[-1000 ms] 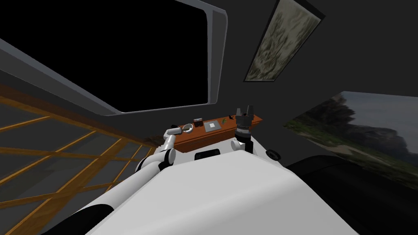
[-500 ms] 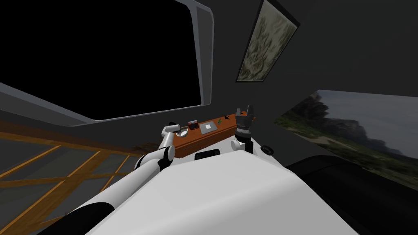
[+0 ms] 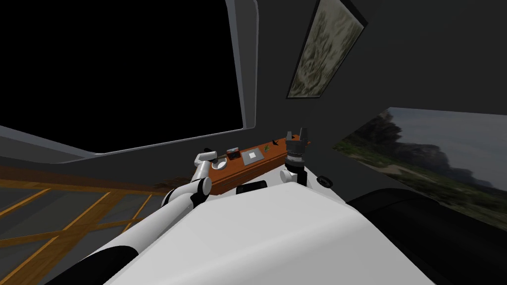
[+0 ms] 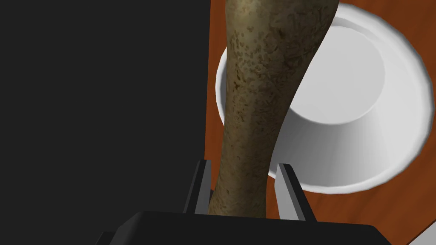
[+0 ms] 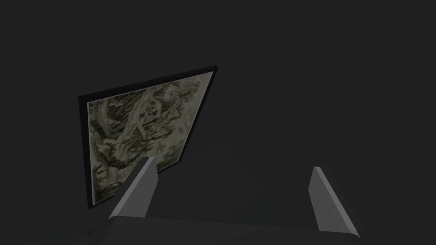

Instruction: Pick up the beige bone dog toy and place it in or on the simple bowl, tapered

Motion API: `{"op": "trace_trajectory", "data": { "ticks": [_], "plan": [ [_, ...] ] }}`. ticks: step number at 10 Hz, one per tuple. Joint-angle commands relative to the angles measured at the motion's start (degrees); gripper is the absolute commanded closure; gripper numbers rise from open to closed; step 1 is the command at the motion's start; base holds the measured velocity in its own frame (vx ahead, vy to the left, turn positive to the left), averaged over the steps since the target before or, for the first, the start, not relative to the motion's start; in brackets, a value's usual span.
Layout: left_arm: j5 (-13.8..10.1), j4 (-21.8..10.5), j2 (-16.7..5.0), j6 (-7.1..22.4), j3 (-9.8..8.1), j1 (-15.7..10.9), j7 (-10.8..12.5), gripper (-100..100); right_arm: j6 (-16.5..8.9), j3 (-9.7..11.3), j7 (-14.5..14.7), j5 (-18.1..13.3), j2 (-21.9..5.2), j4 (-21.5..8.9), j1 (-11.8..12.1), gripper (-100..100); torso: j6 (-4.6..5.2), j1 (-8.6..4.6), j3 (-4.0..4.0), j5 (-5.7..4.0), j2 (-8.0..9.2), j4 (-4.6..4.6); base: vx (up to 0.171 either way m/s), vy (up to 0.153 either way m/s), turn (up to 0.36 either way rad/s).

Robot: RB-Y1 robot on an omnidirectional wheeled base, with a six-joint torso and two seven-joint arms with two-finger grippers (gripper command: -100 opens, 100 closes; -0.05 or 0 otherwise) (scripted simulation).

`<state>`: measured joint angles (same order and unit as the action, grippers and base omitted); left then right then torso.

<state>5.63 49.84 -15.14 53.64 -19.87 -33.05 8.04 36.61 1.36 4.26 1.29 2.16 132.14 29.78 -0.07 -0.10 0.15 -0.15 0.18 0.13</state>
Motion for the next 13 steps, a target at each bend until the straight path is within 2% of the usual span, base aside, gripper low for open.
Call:
{"op": "trace_trajectory", "data": {
  "ticks": [1, 5, 6, 7, 13],
  "plan": [
    [0.0, 0.0, 0.0, 0.0, 0.0, 0.0, 0.0, -100, 0.0, 0.0, 0.0, 0.0, 0.0, 0.0, 0.0, 0, 0.0, 0.0, 0.0, 0.0, 0.0, 0.0, 0.0, 0.0, 0.0],
    [0.0, 0.0, 0.0, 0.0, 0.0, 0.0, 0.0, -100, 0.0, 0.0, 0.0, 0.0, 0.0, 0.0, 0.0, 0, 0.0, -0.07, 0.07, -0.02, 0.12, 0.03, 0.0, 0.0, 0.0],
    [0.0, 0.0, 0.0, 0.0, 0.0, 0.0, 0.0, 0, 0.0, 0.0, 0.0, 0.0, 0.0, 0.0, 0.0, 0, 0.0, -0.07, 0.08, -0.02, 0.12, 0.04, 0.0, 0.0, 0.0],
    [-0.1, 0.4, 0.1, 0.7, -0.95, -0.5, -1.7, -100, 0.0, 0.0, 0.0, 0.0, 0.0, 0.0, 0.0, 0, 0.0, -0.07, 0.08, -0.02, 0.12, 0.04, 0.016, -0.022, 0.105],
    [-1.0, 2.6, 0.4, 5.0, -6.68, -3.3, -11.4, -100, 0.0, 0.0, 0.0, 0.0, 0.0, 0.0, 0.0, 0, 0.0, -0.3, -0.03, -0.07, -0.06, 0.0, 0.044, -0.071, 0.133]
  ]
}}
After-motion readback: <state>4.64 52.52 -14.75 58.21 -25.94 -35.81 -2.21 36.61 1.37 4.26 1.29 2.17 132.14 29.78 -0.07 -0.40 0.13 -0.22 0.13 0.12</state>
